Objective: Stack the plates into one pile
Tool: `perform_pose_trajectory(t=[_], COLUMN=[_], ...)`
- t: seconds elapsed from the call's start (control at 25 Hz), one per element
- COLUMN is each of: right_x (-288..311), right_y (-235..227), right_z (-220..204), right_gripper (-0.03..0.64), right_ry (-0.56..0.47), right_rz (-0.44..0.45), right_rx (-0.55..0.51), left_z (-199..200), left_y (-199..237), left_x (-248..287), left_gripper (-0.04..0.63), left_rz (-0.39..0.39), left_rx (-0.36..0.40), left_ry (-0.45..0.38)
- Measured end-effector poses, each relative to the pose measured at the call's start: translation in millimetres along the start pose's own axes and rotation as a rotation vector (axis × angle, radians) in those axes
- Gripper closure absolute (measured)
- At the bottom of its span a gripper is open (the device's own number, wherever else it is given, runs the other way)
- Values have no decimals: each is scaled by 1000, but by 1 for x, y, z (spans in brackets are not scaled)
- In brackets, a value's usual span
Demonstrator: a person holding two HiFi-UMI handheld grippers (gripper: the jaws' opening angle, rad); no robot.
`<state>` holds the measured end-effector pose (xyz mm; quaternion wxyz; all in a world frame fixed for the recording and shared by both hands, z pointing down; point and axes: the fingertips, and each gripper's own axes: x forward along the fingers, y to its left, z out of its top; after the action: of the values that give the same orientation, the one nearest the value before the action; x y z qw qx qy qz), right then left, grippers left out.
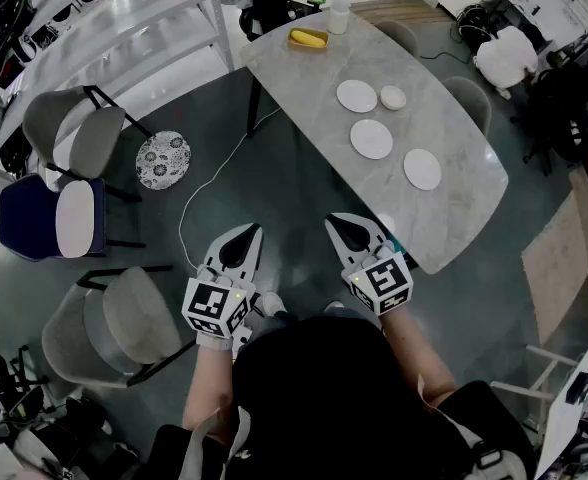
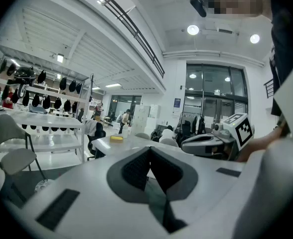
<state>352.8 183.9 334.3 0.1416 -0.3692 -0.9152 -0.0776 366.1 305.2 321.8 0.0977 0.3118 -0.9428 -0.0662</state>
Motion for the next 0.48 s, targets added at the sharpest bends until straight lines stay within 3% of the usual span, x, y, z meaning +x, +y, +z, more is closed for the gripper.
perform_pose_trajectory(t=[0.48], right_x=[68], right_y=[28], right_z=[15], right_gripper=[598], right_ry=[20], right_rz=[-40], right_rx=[12], left_z=[1], left_y=[79], left_x=[-19], left_gripper=[588], left_rz=[-30], left_rx=[-19], left_ry=[-1])
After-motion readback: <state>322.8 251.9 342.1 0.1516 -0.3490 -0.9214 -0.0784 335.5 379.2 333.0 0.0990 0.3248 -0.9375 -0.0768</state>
